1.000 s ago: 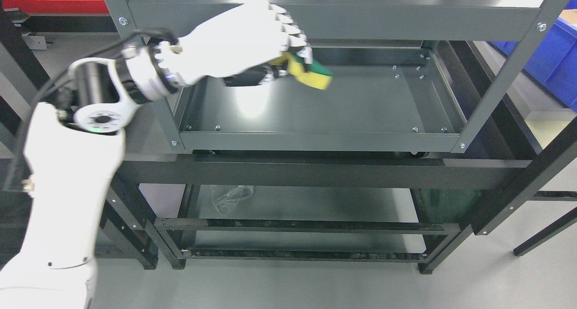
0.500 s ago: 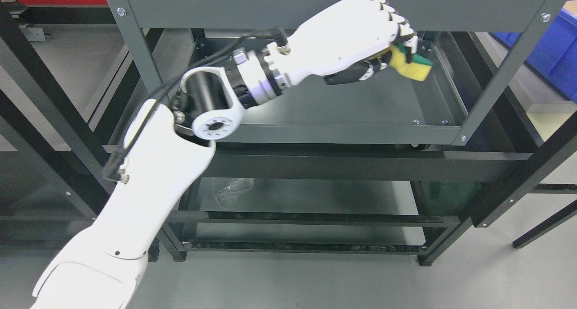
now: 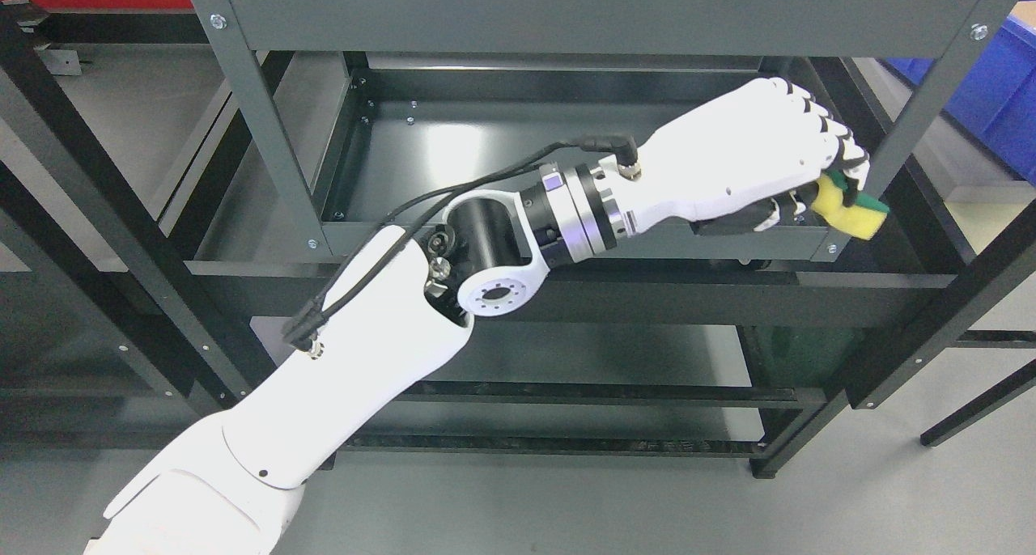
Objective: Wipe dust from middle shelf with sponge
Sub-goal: 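Sweep the sponge back across the middle shelf toward the far post, then withdraw the left hand holding the sponge down out of the shelf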
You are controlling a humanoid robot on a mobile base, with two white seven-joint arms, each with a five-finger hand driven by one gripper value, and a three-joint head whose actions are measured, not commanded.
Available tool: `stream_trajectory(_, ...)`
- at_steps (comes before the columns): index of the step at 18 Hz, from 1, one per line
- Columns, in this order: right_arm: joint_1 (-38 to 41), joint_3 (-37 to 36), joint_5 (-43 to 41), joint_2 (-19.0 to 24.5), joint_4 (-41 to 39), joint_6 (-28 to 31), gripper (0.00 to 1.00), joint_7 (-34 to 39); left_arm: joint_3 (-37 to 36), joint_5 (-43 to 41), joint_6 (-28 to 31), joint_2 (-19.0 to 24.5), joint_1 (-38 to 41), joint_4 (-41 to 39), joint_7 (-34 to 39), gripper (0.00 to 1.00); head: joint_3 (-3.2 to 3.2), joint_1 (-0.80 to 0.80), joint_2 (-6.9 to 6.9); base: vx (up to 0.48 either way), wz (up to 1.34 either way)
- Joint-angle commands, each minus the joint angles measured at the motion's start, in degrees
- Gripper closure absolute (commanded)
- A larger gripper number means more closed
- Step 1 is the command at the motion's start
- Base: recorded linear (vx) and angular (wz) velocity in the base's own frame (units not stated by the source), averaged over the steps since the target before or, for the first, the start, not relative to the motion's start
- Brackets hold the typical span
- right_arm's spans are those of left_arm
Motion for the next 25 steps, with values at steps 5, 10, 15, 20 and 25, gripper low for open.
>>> stream_trajectory(5, 0.00, -0.01, 0.00, -1.00, -1.00, 0.03, 0.00, -0.03, 11.46, 17.71, 0.11, -0.93, 30.70, 0.62, 3.60, 0.97, 0.00, 0.00, 0.02, 0.000, 0.00)
stream_trajectory(10, 0.00, -0.01, 0.00, -1.00, -1.00, 0.03, 0.00, -0.03, 31.01, 28.54, 0.11, -0.93, 40.57, -0.97, 13.80, 0.97, 0.00, 0.00, 0.04, 0.000, 0.00)
stream_trajectory(15, 0.00, -0.01, 0.00, -1.00, -1.00, 0.03, 0.00, -0.03, 37.95, 37.15, -0.68, -0.93, 50.48, -8.42, 14.43, 0.98, 0.00, 0.00, 0.05, 0.000, 0.00)
stream_trajectory(20, 0.00, -0.01, 0.00, -1.00, -1.00, 0.03, 0.00, -0.03, 43.77, 39.19, -6.30, -0.93, 58.59, -11.69, 15.92, 0.99, 0.00, 0.00, 0.05, 0.000, 0.00)
stream_trajectory(25, 0.00, -0.01, 0.00, -1.00, -1.00, 0.03, 0.00, -0.03, 46.84, 40.51, -5.96, -0.93, 58.15, -11.34, 15.83, 0.99, 0.00, 0.00, 0.06, -0.009, 0.03)
